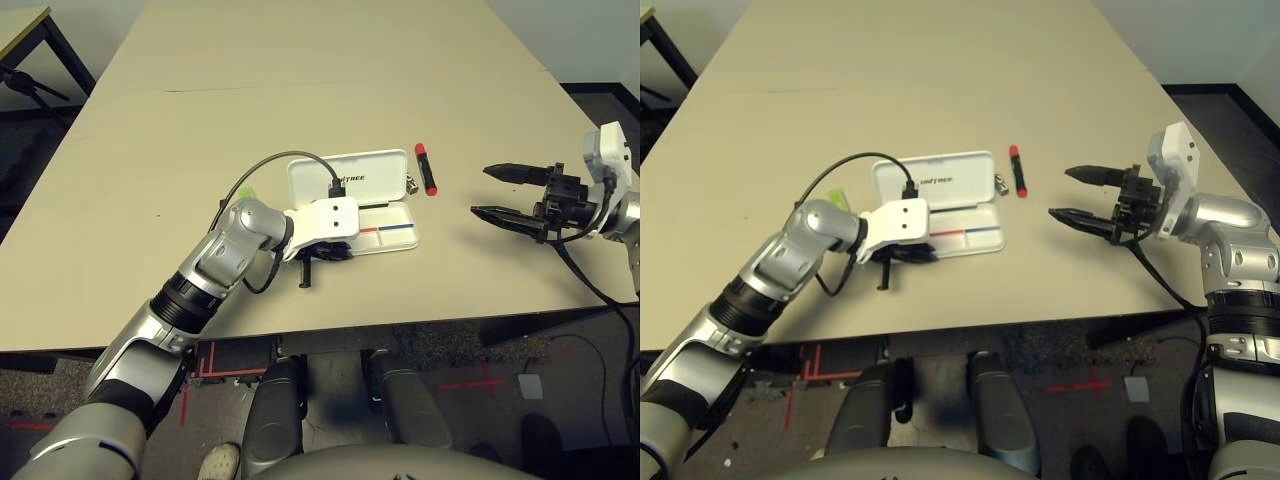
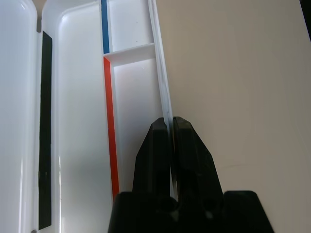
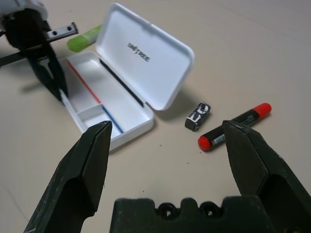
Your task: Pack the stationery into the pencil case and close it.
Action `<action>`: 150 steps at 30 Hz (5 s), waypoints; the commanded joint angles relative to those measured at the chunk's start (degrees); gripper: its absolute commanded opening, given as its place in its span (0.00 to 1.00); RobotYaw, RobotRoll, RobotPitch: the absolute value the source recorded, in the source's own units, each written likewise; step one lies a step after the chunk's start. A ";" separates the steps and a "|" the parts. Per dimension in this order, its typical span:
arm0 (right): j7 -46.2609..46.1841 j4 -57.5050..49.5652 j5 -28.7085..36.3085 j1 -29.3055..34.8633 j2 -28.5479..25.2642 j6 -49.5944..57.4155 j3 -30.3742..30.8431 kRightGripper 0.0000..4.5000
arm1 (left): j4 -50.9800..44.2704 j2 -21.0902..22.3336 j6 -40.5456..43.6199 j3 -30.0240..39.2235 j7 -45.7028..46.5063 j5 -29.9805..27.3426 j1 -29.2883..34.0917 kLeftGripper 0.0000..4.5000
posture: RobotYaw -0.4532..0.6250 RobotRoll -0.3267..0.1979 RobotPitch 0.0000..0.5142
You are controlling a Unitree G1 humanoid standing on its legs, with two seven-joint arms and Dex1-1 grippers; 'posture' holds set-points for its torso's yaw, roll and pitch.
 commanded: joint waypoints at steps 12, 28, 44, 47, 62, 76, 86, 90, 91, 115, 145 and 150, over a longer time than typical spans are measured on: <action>-11.30 -6.17 2.63 1.25 -0.35 15.56 -1.66 1.00 | -2.84 1.05 -1.29 -2.06 0.05 0.60 1.78 0.27 | 0.31 0.62 0.36; -24.94 -7.21 -0.98 -2.80 1.32 25.56 0.85 1.00 | -12.94 0.44 9.65 0.85 1.65 -3.93 2.98 0.98 | 0.36 0.62 0.34; -43.31 7.98 -9.27 -18.11 12.06 32.66 3.60 1.00 | -19.38 1.99 17.06 6.26 6.34 -10.84 3.50 0.98 | 0.41 0.62 0.31; -45.53 11.81 -11.25 -20.35 13.97 31.42 4.17 1.00 | -19.58 3.15 16.72 7.68 6.59 -11.59 3.25 0.98 | 0.42 0.62 0.31; -51.12 27.13 -15.60 -26.13 19.88 26.46 4.34 1.00 | -22.01 10.34 19.29 13.71 6.20 -19.25 4.39 0.98 | 0.47 0.62 0.34; -50.66 24.18 -16.46 -22.25 21.69 29.17 5.33 0.53 | -25.15 11.64 21.00 13.70 7.83 -22.89 6.17 1.00 | 0.47 0.62 0.42; -51.12 19.28 -16.60 -20.47 20.99 31.20 4.79 0.12 | -22.73 12.88 20.06 13.84 7.51 -23.38 4.94 1.00 | 0.45 0.62 0.45; -50.55 15.92 -16.44 -19.43 18.74 32.15 4.21 0.12 | -22.04 12.95 19.69 13.48 7.22 -23.43 4.58 1.00 | 0.43 0.62 0.46; -50.31 14.82 -16.30 -19.07 18.09 32.53 4.01 0.12 | -21.91 12.92 19.55 13.33 7.17 -23.38 4.55 1.00 | 0.43 0.62 0.45; -11.77 -23.17 -0.28 5.34 -10.15 30.28 1.39 0.12 | -11.87 16.52 8.85 16.28 3.21 -22.10 3.77 1.00 | 0.33 0.62 0.41; 2.25 -5.10 -21.82 -21.12 6.92 1.08 28.34 0.12 | -18.68 19.04 14.47 23.55 9.35 -24.48 10.78 1.00 | 0.48 0.62 0.42; 1.20 -4.59 -23.43 -21.33 10.34 1.57 29.07 0.12 | -19.35 18.89 15.70 24.22 10.88 -24.83 11.20 1.00 | 0.49 0.62 0.43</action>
